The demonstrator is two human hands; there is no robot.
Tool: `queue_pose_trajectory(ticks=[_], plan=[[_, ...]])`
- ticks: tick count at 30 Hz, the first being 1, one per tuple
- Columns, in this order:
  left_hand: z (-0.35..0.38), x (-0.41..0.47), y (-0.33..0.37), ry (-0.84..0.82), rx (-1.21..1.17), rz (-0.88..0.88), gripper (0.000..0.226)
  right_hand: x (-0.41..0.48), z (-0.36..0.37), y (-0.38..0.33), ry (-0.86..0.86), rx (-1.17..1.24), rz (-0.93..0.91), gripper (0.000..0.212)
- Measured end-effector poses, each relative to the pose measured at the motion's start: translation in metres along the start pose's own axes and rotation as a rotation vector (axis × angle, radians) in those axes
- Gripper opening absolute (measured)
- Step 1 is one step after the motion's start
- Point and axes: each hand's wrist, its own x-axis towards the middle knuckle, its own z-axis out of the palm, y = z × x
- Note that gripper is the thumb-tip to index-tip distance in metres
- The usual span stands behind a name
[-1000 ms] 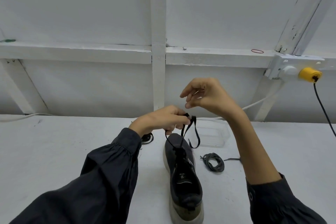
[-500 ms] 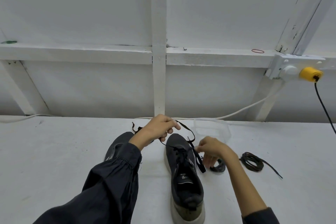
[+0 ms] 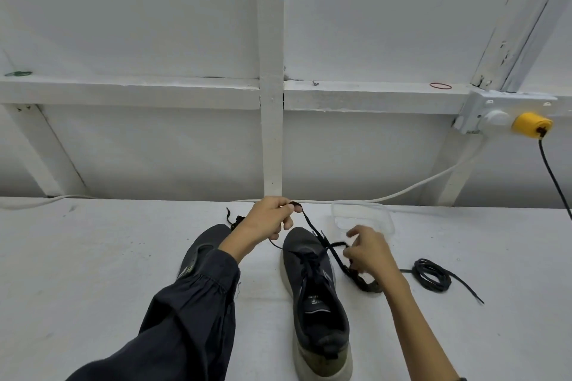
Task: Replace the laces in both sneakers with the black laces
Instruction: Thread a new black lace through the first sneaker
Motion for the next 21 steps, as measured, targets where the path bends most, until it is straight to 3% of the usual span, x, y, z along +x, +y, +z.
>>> queue_pose_trajectory(ticks=[3, 10, 13, 17, 21], plan=[[-0.003, 0.002, 0.001, 0.021, -0.027, -0.002, 0.023, 0.003, -0.022, -0.025, 0.200, -0.110, -0.153, 0.017], [-0.002, 0.001, 0.006, 0.011, -0.016, 0.024, 0.022, 0.004, -0.032, -0.063, 0.422, 0.012, -0.404, 0.018], [-0.002, 0.000, 0.008, -0.003, 0.013, 0.045, 0.023, -0.001, -0.031, -0.078, 0.371, 0.168, -0.417, 0.018], [0.000, -0.002, 0.012, -0.022, 0.040, 0.088, 0.024, -0.006, -0.036, -0.094, 0.144, 0.494, -0.407, 0.017], [0.001, -0.002, 0.018, -0.004, 0.030, 0.152, 0.024, -0.012, -0.046, -0.108, -0.016, 0.633, -0.517, 0.017]])
